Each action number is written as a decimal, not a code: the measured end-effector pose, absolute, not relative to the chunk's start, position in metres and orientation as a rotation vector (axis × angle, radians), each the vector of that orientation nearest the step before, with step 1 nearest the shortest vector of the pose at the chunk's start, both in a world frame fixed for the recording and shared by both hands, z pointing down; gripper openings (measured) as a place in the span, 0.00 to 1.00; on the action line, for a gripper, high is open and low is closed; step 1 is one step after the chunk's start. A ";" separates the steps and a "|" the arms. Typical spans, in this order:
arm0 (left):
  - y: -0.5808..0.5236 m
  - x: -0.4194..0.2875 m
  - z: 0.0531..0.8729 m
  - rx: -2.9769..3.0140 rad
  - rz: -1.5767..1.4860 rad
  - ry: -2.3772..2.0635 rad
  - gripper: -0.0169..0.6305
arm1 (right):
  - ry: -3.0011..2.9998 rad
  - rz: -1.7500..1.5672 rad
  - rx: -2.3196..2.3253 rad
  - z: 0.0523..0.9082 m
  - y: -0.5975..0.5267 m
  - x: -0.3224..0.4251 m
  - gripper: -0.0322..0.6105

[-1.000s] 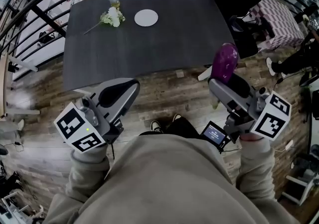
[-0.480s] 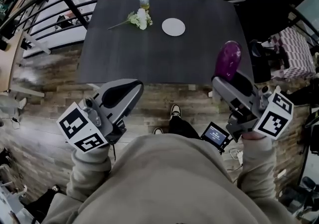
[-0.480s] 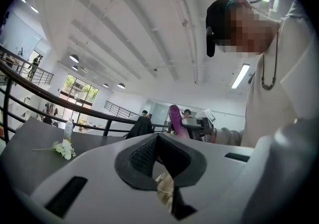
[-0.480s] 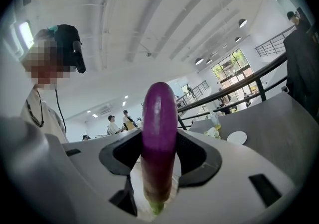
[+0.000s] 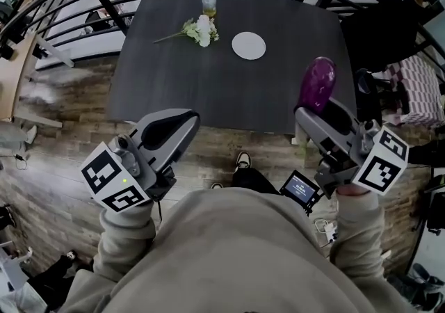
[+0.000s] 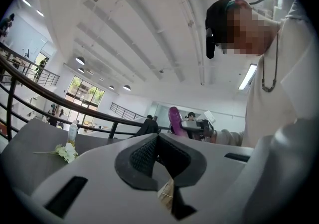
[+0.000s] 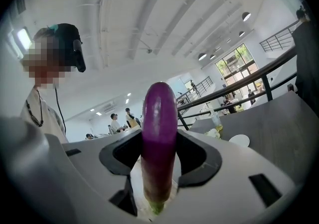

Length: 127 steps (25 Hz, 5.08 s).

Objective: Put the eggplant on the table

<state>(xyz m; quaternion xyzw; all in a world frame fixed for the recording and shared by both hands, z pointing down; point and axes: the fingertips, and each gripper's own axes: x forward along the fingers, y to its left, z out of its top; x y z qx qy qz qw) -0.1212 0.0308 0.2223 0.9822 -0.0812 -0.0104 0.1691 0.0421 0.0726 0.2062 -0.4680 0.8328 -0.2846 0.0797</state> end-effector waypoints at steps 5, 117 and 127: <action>-0.011 -0.091 0.217 2.813 -0.071 -0.290 0.04 | 2.478 -0.854 -1.418 0.213 0.050 0.084 0.39; -0.206 0.042 0.277 2.636 0.056 -0.107 0.04 | 2.549 -1.139 -1.384 0.284 -0.228 0.167 0.39; -0.213 0.024 0.288 2.601 0.062 -0.200 0.04 | 2.601 -1.198 -1.321 0.305 -0.247 0.147 0.39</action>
